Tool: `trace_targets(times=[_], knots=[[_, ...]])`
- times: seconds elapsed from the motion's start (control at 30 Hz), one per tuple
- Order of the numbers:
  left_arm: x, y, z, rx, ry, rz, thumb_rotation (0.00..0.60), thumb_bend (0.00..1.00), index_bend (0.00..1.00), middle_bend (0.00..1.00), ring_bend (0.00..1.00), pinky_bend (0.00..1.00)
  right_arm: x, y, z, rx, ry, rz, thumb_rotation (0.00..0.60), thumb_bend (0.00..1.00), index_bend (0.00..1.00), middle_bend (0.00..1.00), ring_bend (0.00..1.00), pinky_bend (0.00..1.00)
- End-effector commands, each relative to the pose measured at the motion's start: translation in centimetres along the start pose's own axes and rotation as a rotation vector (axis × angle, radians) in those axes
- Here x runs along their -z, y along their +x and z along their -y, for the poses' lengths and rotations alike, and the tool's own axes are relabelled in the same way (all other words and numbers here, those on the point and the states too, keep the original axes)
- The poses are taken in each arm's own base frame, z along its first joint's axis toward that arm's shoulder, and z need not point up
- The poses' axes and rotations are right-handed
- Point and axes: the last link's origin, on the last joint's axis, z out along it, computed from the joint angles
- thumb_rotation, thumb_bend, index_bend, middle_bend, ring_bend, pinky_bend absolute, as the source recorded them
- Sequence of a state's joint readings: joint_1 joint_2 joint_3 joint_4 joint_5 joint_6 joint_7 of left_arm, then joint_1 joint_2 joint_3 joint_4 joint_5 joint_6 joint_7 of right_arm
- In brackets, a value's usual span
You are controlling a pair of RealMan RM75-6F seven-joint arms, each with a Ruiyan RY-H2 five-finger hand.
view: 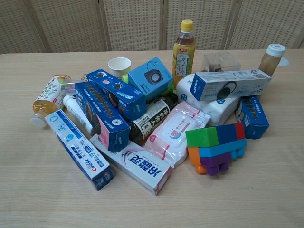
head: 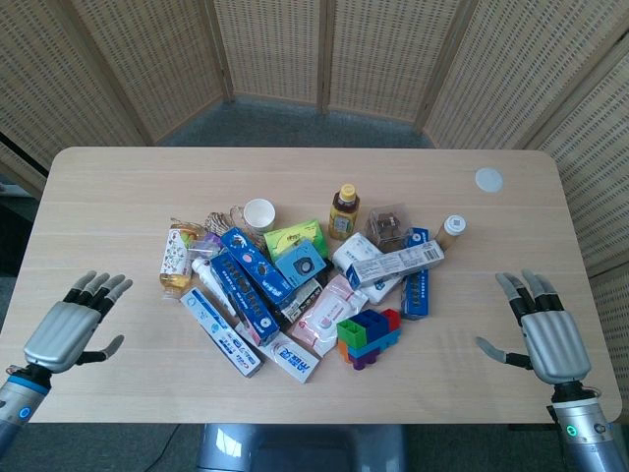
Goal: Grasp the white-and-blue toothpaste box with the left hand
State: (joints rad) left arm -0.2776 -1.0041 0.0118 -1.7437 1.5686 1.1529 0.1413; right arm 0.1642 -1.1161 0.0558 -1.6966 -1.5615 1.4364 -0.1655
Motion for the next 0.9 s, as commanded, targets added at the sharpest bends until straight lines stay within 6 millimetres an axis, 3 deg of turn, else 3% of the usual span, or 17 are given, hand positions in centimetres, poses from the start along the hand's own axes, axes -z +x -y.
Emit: trace_targets(times=[0.03, 0.33, 0.6, 0.9], knots=[[-1.3, -0.3, -1.0, -0.046, -0.042, 0.054, 0.401, 0.23, 0.00, 0.01, 0.00, 0.00, 0.0, 0.2, 0.0, -0.001, 0.000, -0.008, 0.000, 0.19, 0.00, 0.11, 0.00, 0.00], [-4.6, -1.5, -3.2, -0.081, -0.107, 0.123, 0.327, 0.18, 0.01, 0.05, 0.00, 0.00, 0.2, 0.4, -0.4, -0.001, -0.014, -0.017, 0.000, 0.19, 0.00, 0.11, 0.00, 0.00], [-7.0, -2.8, -4.8, -0.087, -0.154, 0.152, 0.324, 0.18, 0.09, 0.15, 0.08, 0.00, 0.3, 0.7, -0.7, 0.000, -0.026, -0.030, 0.000, 0.20, 0.00, 0.11, 0.00, 0.00], [-8.7, -4.3, -6.0, -0.049, -0.177, 0.184, 0.321, 0.17, 0.08, 0.12, 0.09, 0.00, 0.7, 0.7, -1.1, 0.005, -0.047, -0.029, 0.000, 0.20, 0.00, 0.11, 0.00, 0.00]])
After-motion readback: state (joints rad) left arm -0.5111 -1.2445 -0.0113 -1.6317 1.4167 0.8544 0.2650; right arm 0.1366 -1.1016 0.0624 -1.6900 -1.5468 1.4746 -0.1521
